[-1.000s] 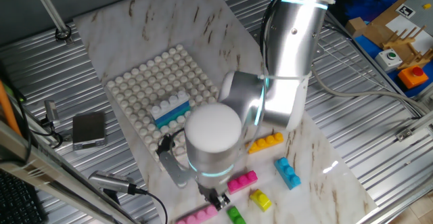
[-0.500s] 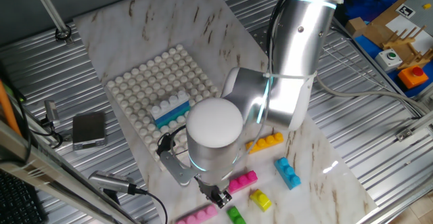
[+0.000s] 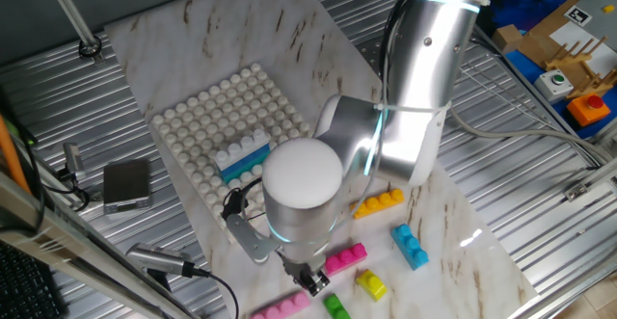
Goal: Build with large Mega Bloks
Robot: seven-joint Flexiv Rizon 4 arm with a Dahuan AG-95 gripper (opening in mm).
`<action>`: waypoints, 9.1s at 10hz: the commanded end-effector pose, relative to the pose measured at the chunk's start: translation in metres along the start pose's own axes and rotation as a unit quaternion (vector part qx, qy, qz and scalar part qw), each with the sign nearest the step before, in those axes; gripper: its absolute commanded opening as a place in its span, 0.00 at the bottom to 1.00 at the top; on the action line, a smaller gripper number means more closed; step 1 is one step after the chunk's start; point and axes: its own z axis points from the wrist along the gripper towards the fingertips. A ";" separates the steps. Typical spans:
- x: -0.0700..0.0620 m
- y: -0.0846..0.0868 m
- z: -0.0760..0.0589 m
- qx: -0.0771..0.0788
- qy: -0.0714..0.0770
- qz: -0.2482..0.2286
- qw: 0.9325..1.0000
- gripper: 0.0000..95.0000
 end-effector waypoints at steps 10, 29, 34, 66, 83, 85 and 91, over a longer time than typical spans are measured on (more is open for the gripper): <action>-0.048 0.007 0.032 0.001 -0.010 0.031 0.999 0.40; -0.068 0.000 0.071 0.008 -0.024 0.043 0.999 0.40; -0.069 0.000 0.073 0.008 -0.022 0.040 0.999 0.00; 0.035 -0.168 -0.066 0.016 0.010 -0.042 0.999 0.00; 0.057 -0.253 -0.109 0.024 0.012 -0.042 0.999 0.00; 0.060 -0.278 -0.111 0.023 0.012 -0.054 0.998 0.00; 0.060 -0.303 -0.108 0.022 0.004 -0.032 0.999 0.00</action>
